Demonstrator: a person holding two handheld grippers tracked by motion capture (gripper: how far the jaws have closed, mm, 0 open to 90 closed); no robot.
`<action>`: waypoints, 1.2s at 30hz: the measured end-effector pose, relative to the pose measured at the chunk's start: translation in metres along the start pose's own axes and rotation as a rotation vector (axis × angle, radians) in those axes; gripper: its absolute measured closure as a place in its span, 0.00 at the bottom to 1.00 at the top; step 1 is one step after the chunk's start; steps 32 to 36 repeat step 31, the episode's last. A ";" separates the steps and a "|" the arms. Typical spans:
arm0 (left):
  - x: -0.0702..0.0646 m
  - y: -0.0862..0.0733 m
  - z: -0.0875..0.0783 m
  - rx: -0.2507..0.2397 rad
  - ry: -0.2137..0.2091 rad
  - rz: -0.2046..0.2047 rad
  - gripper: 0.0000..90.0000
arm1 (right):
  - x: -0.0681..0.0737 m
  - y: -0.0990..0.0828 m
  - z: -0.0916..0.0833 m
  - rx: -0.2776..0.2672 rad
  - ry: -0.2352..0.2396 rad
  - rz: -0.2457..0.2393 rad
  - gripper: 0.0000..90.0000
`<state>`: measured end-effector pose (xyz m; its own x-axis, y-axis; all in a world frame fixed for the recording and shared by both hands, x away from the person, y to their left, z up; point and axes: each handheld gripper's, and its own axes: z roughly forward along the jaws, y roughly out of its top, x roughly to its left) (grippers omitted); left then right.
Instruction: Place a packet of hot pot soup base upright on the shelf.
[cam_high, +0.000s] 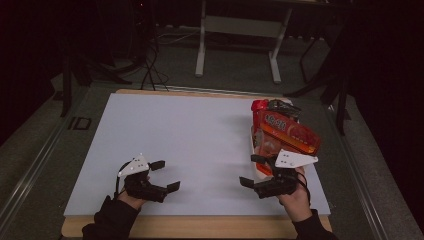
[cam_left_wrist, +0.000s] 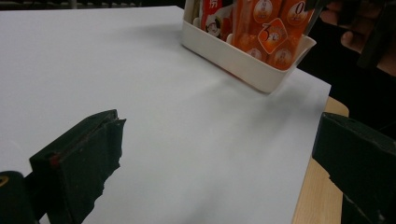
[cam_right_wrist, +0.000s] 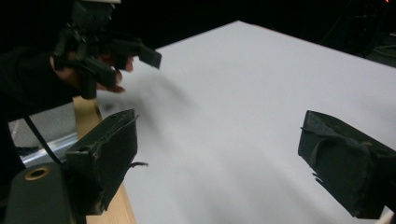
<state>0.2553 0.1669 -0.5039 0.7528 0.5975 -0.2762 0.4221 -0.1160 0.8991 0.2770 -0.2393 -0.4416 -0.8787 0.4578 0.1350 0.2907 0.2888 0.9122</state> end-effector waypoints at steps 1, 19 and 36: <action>0.000 0.000 0.000 -0.001 0.000 -0.002 0.02 | 0.000 -0.002 0.001 0.010 0.000 -0.002 0.13; 0.000 -0.002 0.001 0.003 0.000 0.003 0.02 | 0.002 -0.020 0.011 0.112 -0.055 -0.062 0.13; -0.001 -0.003 0.002 0.002 -0.003 0.003 0.02 | 0.001 -0.022 0.013 0.108 -0.056 -0.063 0.14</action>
